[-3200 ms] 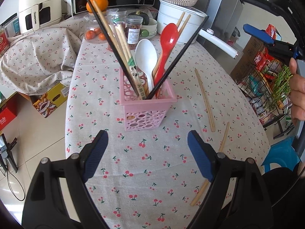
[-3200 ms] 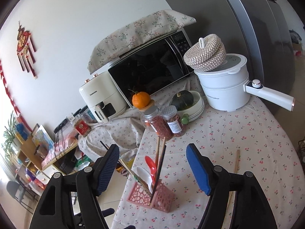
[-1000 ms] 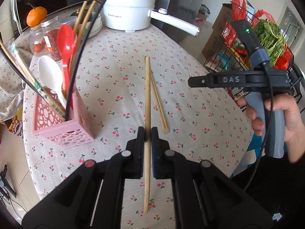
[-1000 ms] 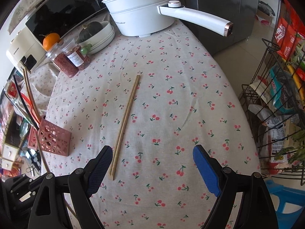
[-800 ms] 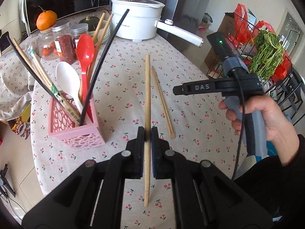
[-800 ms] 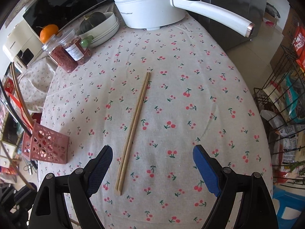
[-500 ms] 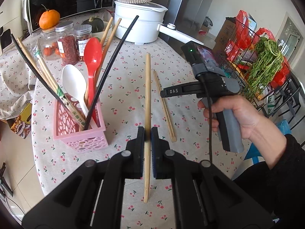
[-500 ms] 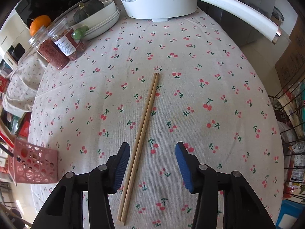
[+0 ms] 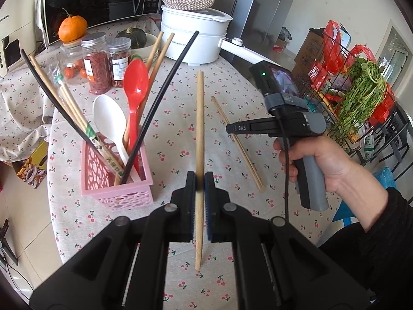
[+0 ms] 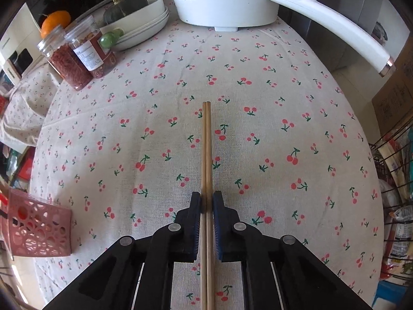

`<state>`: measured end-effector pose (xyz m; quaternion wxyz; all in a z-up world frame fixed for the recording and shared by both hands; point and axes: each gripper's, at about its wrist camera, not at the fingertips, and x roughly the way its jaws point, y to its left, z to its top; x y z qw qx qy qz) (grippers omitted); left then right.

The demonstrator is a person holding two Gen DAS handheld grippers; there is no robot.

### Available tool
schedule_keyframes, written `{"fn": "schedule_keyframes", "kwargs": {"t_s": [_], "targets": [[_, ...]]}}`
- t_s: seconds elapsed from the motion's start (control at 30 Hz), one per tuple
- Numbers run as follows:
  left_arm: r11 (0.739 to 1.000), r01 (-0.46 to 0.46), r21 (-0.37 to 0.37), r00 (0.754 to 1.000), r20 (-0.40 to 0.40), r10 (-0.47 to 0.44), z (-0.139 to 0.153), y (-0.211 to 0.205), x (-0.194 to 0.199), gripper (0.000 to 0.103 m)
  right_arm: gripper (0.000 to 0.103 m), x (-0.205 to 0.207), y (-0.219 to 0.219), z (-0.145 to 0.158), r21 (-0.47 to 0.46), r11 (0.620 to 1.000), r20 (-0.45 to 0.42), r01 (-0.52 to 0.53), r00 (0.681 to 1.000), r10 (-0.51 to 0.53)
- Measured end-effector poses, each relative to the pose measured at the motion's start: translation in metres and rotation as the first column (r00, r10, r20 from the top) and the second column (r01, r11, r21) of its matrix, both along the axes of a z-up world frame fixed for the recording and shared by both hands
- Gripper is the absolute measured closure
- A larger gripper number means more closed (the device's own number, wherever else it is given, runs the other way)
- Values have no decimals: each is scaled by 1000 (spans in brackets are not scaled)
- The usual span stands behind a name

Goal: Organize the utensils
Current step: 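Lift the wooden chopstick with the left gripper while the right gripper grasps another wooden chopstick, then lower the wooden chopstick into the pink holder with the left gripper while the right gripper carries its chopstick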

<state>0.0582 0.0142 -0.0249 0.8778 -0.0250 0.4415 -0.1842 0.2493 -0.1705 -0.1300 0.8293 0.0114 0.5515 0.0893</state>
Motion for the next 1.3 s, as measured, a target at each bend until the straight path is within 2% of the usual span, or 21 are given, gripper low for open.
{"fn": "schedule_keyframes", "kwargs": {"t_s": [0.23,0.47,0.57,0.7,0.8,0.97,1.17,1.3], "targets": [[1000,7,-12,998,69,-6,15,3,-12,96,94,-34,-24,57,174,984,172,-41,985,11],[999,14,-41,985,173,-7,42,7,-28,96,94,-82,-39,114,280,956,356,-86,934,-20],[997,6,-74,965,261,14,65,14,-37,96,94,-97,-43,132,316,944,414,-98,909,-44],[993,-30,-117,922,379,73,95,30,-49,96,94,-110,-42,148,331,936,474,-119,879,-56],[990,-77,-117,896,428,120,106,44,-50,96,94,-115,-38,153,324,937,498,-134,866,-49],[978,-162,-129,886,419,201,102,75,-38,96,94,-115,-34,150,313,939,490,-139,871,-34],[960,-254,-121,902,330,280,76,100,-14,96,94,-115,-29,148,309,940,489,-143,872,-28],[961,-255,-106,918,287,276,56,100,-2,96,94,-117,-22,148,309,939,497,-152,868,-23]]}}
